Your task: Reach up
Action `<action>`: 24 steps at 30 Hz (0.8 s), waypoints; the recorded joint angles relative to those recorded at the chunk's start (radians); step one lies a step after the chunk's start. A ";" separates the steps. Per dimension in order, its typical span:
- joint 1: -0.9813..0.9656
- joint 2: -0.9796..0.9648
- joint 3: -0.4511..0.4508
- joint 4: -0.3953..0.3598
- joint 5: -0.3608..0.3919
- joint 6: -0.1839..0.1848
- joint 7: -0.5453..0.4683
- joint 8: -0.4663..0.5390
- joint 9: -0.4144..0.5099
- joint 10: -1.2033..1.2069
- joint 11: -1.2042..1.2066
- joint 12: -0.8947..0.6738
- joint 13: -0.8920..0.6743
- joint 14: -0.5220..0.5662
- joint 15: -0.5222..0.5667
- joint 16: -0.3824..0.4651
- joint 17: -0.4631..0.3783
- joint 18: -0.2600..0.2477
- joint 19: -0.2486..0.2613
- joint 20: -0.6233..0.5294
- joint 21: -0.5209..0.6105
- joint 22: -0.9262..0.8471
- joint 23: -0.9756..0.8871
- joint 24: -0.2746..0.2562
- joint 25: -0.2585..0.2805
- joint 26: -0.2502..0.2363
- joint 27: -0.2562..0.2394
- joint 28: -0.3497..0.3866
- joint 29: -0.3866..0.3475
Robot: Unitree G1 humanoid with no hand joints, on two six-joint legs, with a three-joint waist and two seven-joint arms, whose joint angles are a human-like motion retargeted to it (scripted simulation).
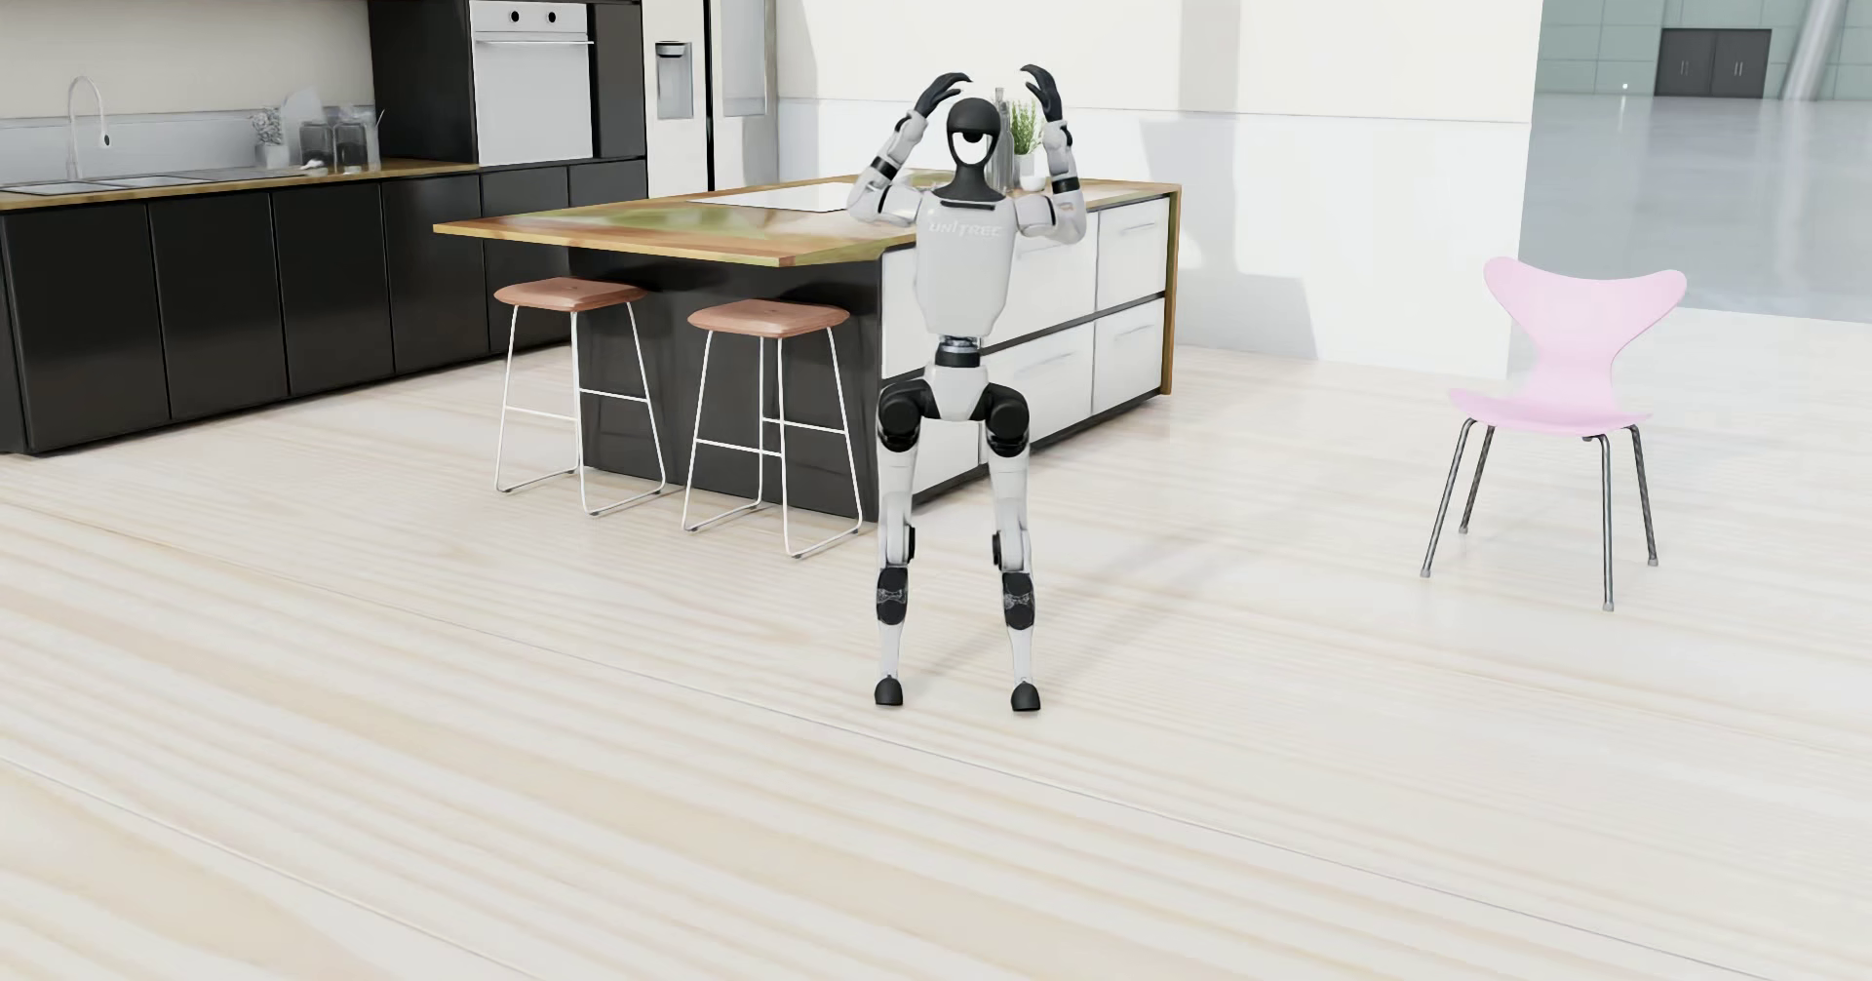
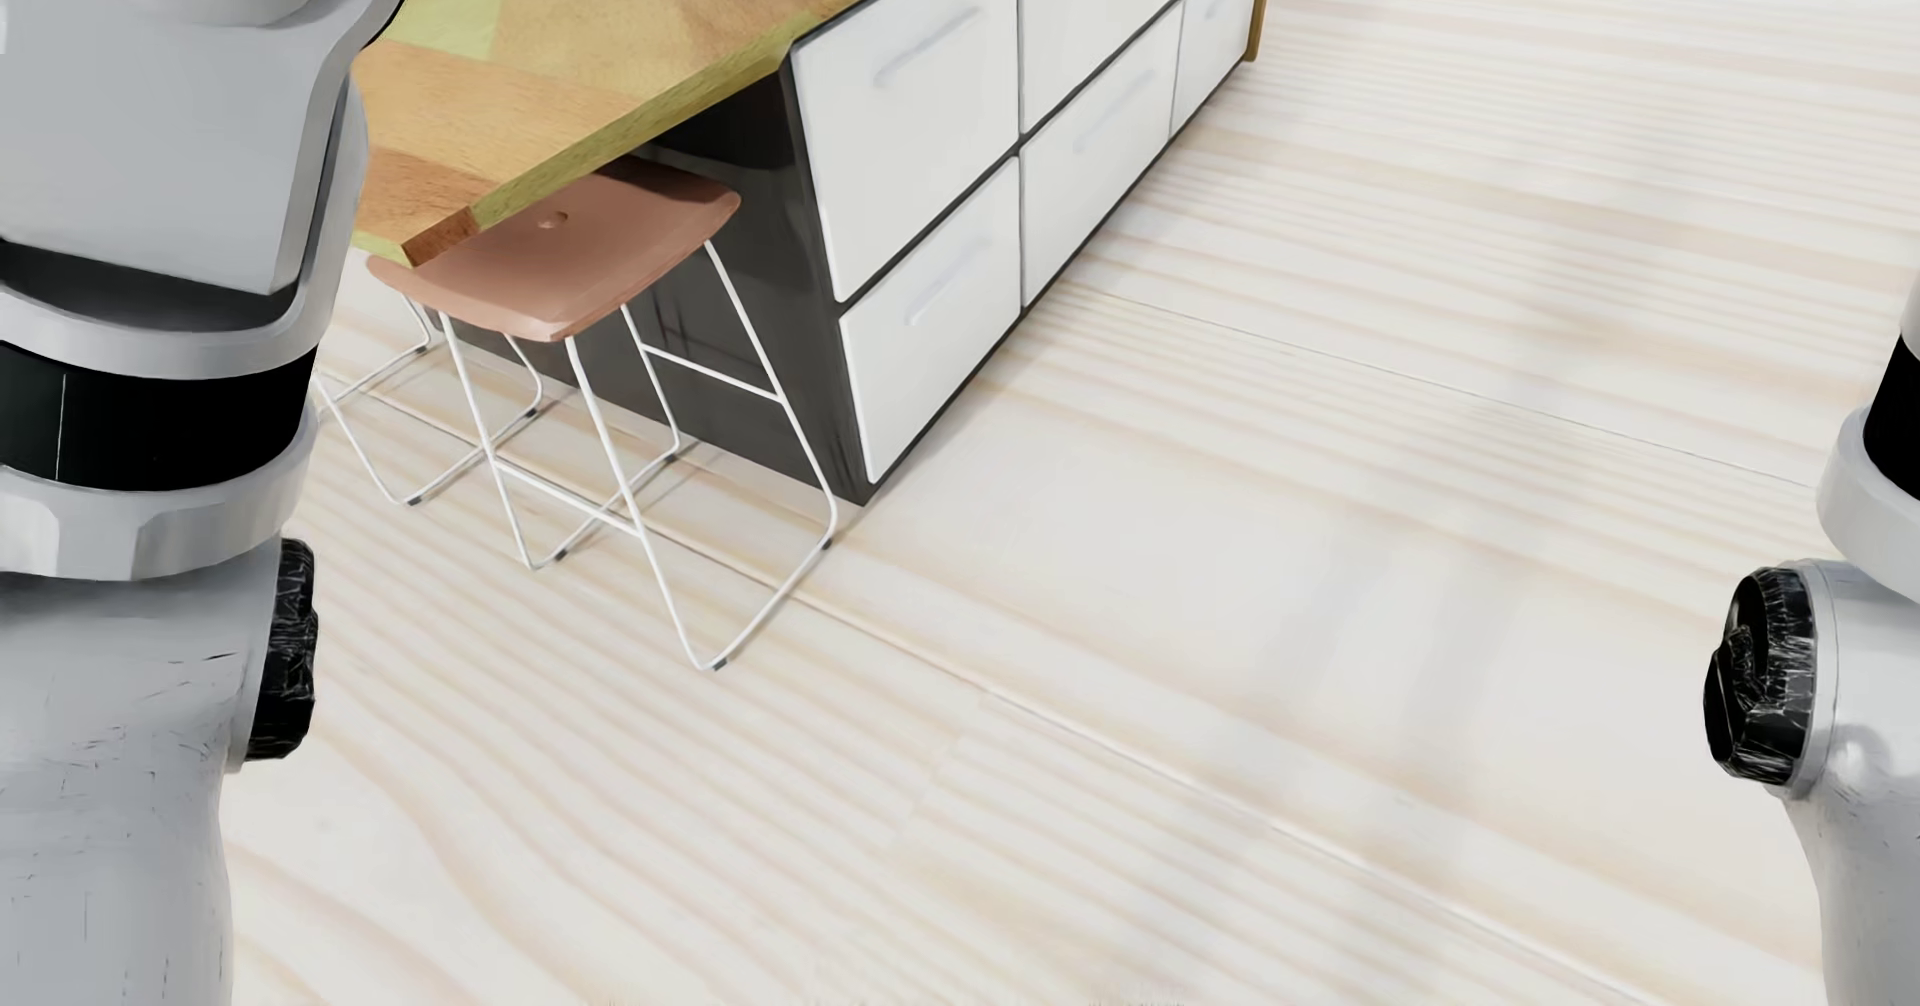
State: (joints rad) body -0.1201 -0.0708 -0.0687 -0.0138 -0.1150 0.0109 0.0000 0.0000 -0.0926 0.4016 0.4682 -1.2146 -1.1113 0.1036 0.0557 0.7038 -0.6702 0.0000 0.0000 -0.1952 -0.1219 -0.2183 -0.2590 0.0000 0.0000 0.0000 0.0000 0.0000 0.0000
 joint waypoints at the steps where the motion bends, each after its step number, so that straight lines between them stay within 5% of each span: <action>1: -0.004 -0.003 0.001 -0.001 -0.001 -0.002 0.000 0.000 -0.001 0.000 0.000 0.003 0.001 0.003 0.002 0.001 -0.002 0.000 0.000 -0.001 0.002 0.003 0.007 0.000 0.000 0.000 0.000 0.000 0.000; 24: -0.005 -0.009 0.004 -0.006 -0.006 -0.007 0.000 0.000 0.003 0.003 0.002 0.033 0.016 0.009 0.006 -0.004 -0.002 0.000 0.000 0.000 -0.001 0.036 0.054 0.000 0.000 0.000 0.000 0.000 0.000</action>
State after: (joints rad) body -0.1247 -0.0801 -0.0643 -0.0194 -0.1210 0.0034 0.0000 0.0000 -0.0896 0.4050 0.4705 -1.1815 -1.0953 0.1123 0.0613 0.6996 -0.6725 0.0000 0.0000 -0.1955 -0.1232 -0.1823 -0.2053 0.0000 0.0000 0.0000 0.0000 0.0000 0.0000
